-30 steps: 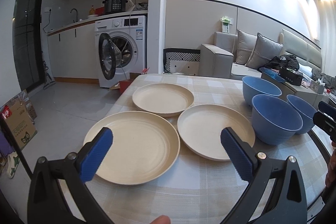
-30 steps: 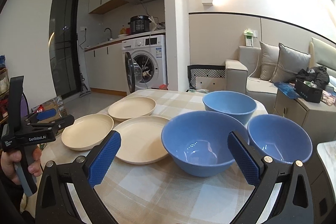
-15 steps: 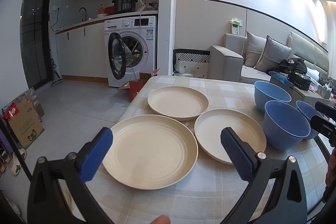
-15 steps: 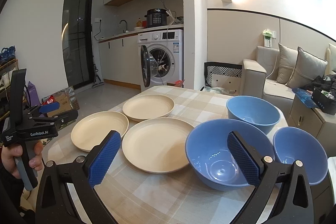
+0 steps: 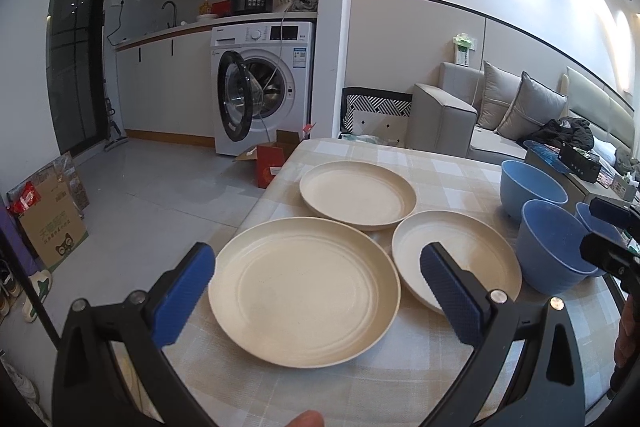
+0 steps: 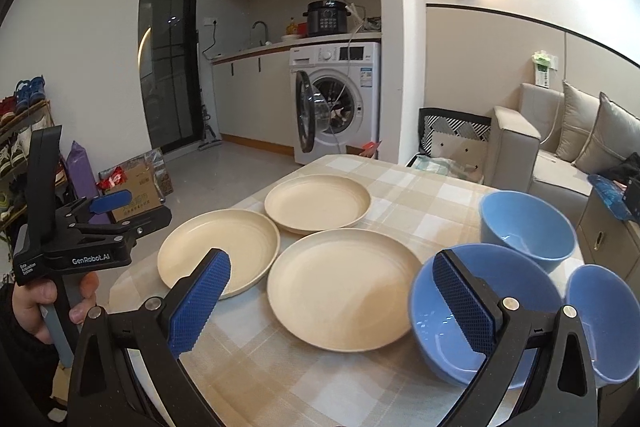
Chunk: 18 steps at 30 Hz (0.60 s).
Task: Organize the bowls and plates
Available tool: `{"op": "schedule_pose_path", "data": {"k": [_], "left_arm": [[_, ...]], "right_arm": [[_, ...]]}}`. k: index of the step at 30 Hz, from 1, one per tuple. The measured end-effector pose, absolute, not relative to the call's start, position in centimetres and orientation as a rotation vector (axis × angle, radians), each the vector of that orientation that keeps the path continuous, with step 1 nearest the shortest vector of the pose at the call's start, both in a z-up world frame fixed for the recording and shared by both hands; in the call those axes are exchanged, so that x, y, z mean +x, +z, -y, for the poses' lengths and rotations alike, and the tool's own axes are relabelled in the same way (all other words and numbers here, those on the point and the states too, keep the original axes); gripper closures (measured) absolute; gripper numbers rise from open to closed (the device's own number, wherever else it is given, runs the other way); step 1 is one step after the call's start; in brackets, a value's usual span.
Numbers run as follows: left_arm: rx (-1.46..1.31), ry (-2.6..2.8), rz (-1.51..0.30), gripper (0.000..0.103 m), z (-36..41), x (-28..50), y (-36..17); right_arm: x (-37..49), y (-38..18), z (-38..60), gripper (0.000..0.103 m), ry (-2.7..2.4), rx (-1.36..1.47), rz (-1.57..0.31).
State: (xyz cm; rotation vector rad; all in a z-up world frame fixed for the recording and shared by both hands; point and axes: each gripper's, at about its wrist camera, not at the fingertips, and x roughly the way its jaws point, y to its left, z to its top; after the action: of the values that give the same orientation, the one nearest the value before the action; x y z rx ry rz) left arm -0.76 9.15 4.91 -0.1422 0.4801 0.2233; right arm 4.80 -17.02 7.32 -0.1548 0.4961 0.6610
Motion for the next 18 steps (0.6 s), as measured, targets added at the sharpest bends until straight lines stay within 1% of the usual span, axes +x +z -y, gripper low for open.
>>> {"op": "schedule_pose_path", "data": {"k": [6,11,18], "left_arm": [[-0.164,0.271,-0.51,0.0,-10.7,-0.7,3.5],[-0.2,0.276,-0.513,0.0,-12.2,-0.6,3.6],[-0.174,0.261,-0.501,0.0,-12.7,0.0,5.4]], "right_arm": [[5.4,5.7,14.6,0.0,0.718,-0.126,-0.569],[5.5,5.2,12.7,0.0,0.751,-0.148,-0.582],[6.6,7.0,11.4,0.0,0.782,-0.152,-0.564]]}}
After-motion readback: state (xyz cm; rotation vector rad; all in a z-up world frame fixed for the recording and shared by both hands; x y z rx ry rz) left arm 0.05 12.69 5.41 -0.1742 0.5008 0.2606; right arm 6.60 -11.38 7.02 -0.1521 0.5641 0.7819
